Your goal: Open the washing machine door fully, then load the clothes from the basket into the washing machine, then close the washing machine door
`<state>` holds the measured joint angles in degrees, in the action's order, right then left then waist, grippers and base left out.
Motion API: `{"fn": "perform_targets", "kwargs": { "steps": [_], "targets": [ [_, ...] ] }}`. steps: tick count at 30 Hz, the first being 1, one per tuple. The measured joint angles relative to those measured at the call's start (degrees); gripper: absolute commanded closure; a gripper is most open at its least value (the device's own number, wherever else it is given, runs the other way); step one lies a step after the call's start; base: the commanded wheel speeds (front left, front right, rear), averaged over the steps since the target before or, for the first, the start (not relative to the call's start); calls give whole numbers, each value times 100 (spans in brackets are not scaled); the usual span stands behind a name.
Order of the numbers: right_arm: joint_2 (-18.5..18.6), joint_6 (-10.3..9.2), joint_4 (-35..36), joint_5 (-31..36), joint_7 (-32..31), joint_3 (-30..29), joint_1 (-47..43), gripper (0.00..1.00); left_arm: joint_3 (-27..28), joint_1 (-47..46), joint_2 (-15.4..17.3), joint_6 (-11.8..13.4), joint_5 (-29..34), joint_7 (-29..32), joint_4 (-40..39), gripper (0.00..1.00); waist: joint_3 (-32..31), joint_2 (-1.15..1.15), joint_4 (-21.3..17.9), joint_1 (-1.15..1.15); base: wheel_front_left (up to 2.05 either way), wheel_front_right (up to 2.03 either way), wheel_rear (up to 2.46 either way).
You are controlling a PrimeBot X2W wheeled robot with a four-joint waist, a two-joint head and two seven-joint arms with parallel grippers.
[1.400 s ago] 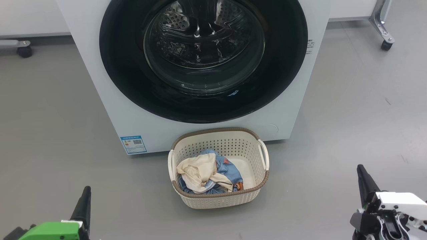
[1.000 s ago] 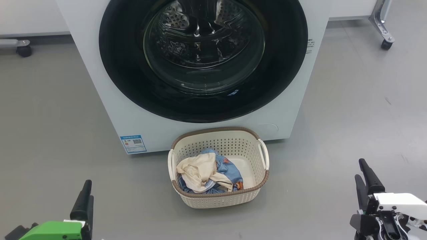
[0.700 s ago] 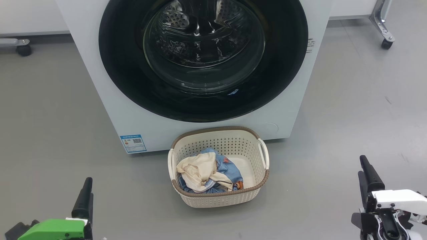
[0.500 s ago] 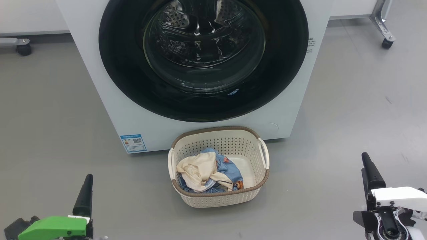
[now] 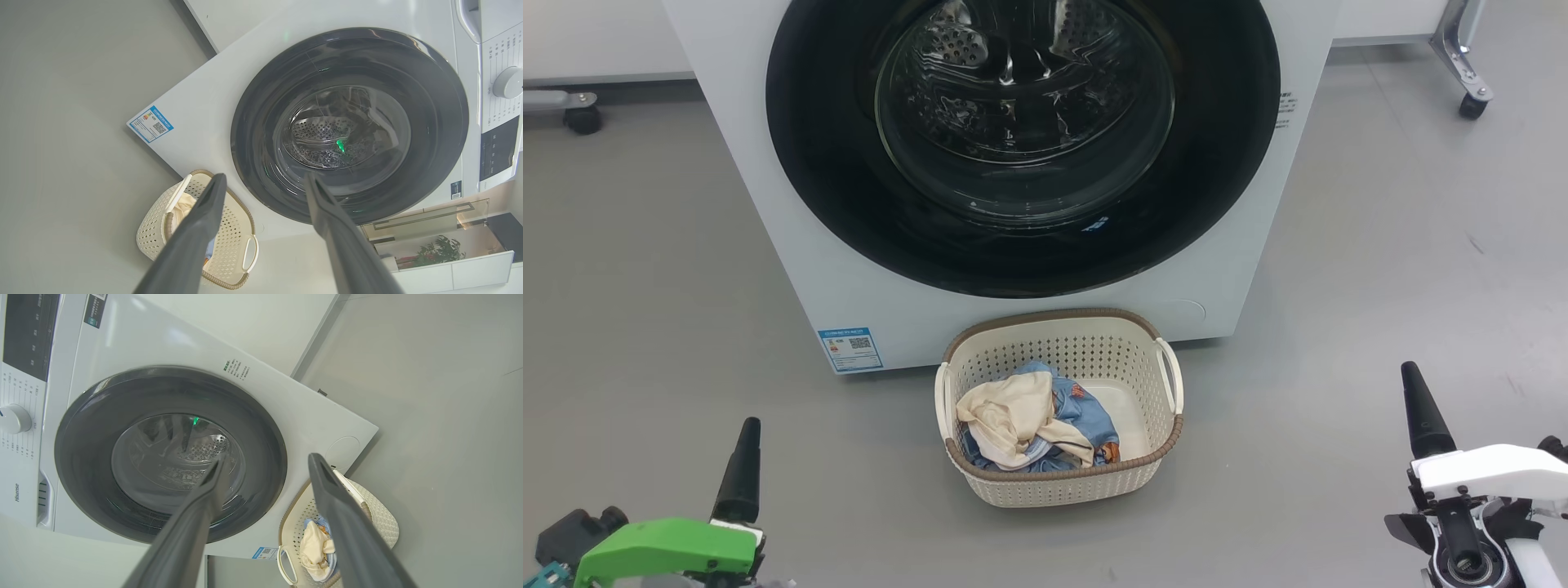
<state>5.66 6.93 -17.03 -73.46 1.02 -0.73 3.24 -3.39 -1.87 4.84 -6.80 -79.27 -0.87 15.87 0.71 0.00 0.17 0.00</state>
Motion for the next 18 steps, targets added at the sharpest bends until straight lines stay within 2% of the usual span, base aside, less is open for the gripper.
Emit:
{"fn": "perform_targets", "kwargs": {
  "steps": [18],
  "targets": [
    [305,-11,-70,1496,389,628,216,0,-689,-143,399,-5,1399,-408,131,0,-4,0,18,0,0,0,0]
  ]
}}
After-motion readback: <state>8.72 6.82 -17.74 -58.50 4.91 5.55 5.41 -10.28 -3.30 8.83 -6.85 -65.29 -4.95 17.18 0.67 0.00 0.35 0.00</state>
